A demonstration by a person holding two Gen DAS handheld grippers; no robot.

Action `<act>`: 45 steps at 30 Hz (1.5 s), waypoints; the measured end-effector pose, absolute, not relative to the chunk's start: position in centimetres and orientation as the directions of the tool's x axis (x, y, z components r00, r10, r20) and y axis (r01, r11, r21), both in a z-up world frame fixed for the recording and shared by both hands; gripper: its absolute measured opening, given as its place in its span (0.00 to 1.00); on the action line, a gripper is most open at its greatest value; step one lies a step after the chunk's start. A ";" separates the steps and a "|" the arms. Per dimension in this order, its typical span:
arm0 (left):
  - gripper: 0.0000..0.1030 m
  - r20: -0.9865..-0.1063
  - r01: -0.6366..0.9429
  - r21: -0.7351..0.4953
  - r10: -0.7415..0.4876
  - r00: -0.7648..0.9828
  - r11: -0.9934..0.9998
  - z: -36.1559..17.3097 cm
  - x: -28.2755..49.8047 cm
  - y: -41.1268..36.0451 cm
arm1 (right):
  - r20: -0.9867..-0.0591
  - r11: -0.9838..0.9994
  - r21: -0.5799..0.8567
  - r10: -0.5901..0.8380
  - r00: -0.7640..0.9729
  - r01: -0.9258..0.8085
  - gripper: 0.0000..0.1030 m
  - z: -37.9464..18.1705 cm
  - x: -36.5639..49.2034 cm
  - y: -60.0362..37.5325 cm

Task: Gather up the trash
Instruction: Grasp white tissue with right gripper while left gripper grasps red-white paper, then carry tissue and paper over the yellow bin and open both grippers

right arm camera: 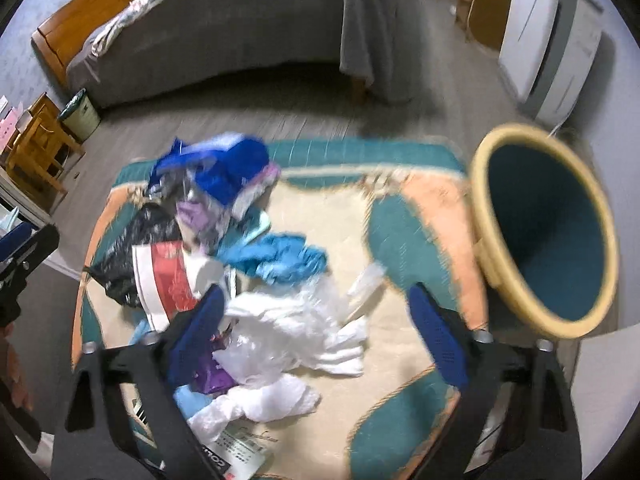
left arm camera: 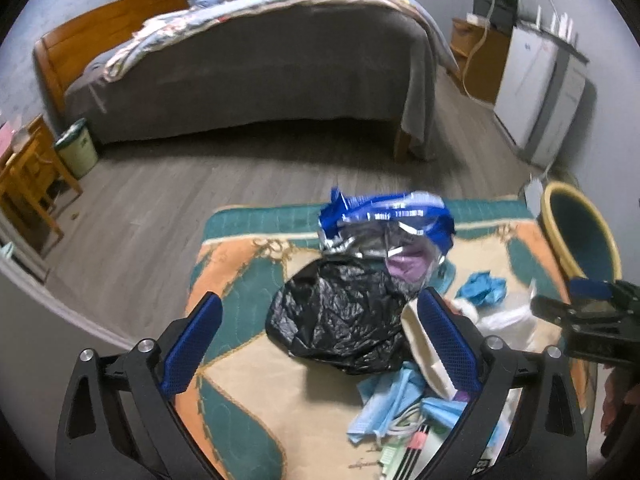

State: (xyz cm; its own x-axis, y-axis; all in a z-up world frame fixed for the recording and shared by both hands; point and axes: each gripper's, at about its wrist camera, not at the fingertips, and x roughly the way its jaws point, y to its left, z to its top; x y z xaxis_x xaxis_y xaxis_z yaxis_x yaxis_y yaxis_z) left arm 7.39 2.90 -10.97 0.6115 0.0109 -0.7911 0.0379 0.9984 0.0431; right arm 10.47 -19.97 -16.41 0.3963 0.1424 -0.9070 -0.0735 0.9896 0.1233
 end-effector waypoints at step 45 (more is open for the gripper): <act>0.17 -0.691 0.349 0.014 -0.243 0.681 0.937 -5.8 8.6 -8.3 | -0.827 0.976 0.210 0.141 0.545 0.065 0.13 -7.2 12.8 -31.4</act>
